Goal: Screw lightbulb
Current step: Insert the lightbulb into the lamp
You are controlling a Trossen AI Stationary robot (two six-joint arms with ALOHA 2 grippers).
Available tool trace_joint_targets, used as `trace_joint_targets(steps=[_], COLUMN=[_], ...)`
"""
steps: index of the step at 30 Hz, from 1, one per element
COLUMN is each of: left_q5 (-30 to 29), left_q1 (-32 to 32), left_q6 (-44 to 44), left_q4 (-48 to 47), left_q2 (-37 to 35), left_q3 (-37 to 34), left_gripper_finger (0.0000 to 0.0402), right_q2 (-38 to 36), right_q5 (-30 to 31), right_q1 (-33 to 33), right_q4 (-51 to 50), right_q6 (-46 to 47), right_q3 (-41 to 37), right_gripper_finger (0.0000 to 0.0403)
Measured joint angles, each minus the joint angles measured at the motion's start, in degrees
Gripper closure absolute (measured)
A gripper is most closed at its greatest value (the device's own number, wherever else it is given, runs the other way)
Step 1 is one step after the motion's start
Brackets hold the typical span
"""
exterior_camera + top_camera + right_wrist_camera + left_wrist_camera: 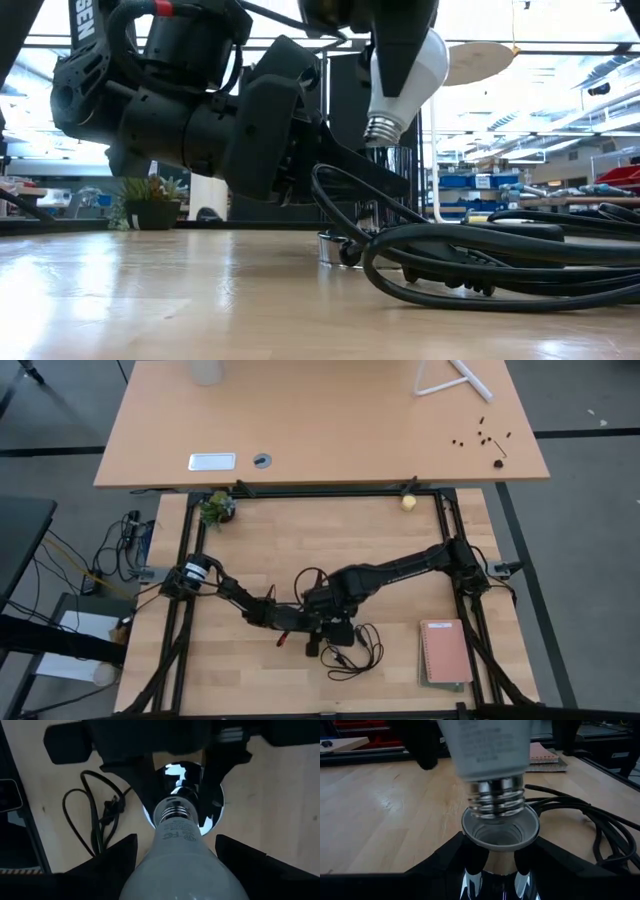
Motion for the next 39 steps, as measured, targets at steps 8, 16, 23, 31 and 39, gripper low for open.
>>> trace_joint_targets(steps=[8,16,23,31,39], left_q5=[-0.1,-1.4,-2.2,-2.5,-3.1], left_q1=[0.0,0.0,0.0,0.1,0.2], left_q6=[0.1,0.2,0.1,0.0,-1.2], left_q4=[1.3,1.5,1.3,1.6,1.4], left_q2=[0.2,0.2,0.2,0.2,0.2], left_q3=[-0.1,-0.1,-0.1,-0.1,-0.1], left_gripper_finger=[0.0211,0.0211,0.0211,0.0211,0.0211], right_q2=[0.0,2.8,4.6,4.7,4.8], right_q5=[-0.2,-3.8,-2.8,1.0,5.4], right_q1=[-0.4,-1.4,-1.6,-1.0,0.7], right_q4=[0.1,0.5,1.3,1.6,3.6], right_q6=[3.1,2.6,1.3,-0.3,-1.1], right_q3=[-0.3,-0.1,2.5,4.4,4.4], right_gripper_finger=[0.0133,0.0133,0.0134,0.0134,0.0133])
